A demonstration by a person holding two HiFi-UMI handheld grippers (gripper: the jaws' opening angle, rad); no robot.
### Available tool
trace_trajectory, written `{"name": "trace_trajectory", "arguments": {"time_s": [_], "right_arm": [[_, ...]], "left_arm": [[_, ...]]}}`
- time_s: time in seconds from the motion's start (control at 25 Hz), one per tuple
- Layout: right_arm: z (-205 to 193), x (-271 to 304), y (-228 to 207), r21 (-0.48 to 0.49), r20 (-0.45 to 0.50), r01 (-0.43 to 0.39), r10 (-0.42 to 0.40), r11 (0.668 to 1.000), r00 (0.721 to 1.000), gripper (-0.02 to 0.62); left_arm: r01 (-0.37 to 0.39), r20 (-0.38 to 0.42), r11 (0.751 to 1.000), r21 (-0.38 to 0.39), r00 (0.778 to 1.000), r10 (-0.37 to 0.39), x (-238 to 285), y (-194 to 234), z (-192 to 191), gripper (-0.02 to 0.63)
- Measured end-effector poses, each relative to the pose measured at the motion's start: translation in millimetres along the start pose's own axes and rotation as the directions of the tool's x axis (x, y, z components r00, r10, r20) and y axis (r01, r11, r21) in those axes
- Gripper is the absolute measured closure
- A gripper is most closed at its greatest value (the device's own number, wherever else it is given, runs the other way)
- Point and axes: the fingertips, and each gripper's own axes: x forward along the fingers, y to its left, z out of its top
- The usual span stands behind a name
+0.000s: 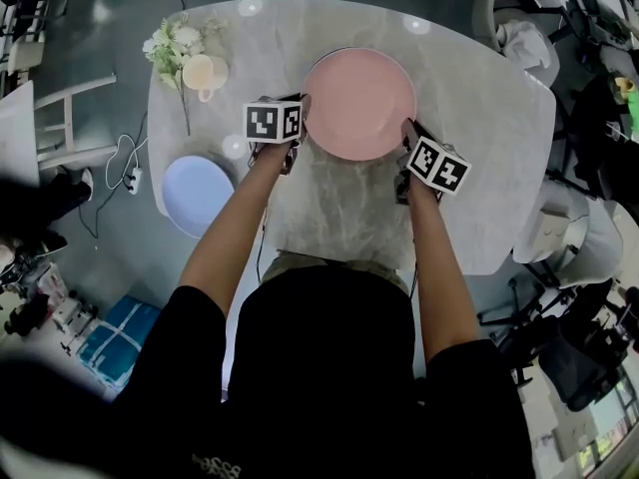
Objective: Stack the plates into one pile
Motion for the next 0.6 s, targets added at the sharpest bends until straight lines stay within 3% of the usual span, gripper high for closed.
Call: {"name": "trace_trajectory", "arguments": {"time_s": [0.24,0.4,0.6], "right_arm": [[-8,6,-3,-0.077,-0.014,0.039,-0.04,0.996,0.999,0.561],[-7,8,3,-0.125,0.006,-0.001,0.002,0.992,1.0,0.56],[-9,7,-4,-0.118,0.005,-0.018,0.019,0.993,1.0,0.471]], "left_arm": [[-0.024,-0.004,1.0,0.01,1.0,0.024,3,0,-4,0.561],[0.004,0.02,1.0,0.011,1.0,-0.004,2,-7,0,0.454],[0.014,0.03,0.999,0.047,0.999,-0.015,-1,-16,-1,0.347]]}}
